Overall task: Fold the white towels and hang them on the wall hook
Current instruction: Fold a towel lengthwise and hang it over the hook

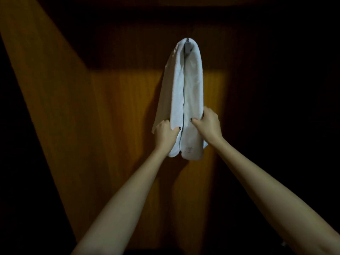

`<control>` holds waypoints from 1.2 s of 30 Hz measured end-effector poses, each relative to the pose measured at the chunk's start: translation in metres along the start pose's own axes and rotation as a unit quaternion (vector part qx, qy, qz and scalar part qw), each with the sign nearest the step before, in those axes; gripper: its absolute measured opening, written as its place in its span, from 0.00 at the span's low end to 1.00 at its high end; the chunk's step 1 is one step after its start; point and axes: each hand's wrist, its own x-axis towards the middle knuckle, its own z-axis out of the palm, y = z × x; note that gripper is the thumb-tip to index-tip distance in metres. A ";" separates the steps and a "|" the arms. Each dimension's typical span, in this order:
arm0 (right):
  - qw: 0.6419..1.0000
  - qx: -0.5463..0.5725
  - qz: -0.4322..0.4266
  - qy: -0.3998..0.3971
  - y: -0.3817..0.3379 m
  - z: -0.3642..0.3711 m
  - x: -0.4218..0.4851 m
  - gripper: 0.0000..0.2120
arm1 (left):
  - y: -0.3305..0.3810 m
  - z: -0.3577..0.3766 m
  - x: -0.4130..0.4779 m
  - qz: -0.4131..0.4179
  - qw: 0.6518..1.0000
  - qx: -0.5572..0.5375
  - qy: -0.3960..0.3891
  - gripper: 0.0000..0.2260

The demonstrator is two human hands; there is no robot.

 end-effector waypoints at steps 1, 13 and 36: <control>1.000 -0.013 0.013 -0.004 0.005 0.003 -0.006 0.10 | -0.003 0.002 -0.004 -0.013 1.000 -0.014 -0.006 0.13; 0.991 0.045 0.127 -0.020 0.049 0.040 -0.072 0.15 | -0.038 0.028 -0.049 -0.119 0.988 -0.093 -0.010 0.20; 0.991 0.081 0.074 -0.076 0.052 0.026 -0.149 0.31 | -0.055 0.024 -0.117 -0.072 0.989 -0.117 -0.062 0.13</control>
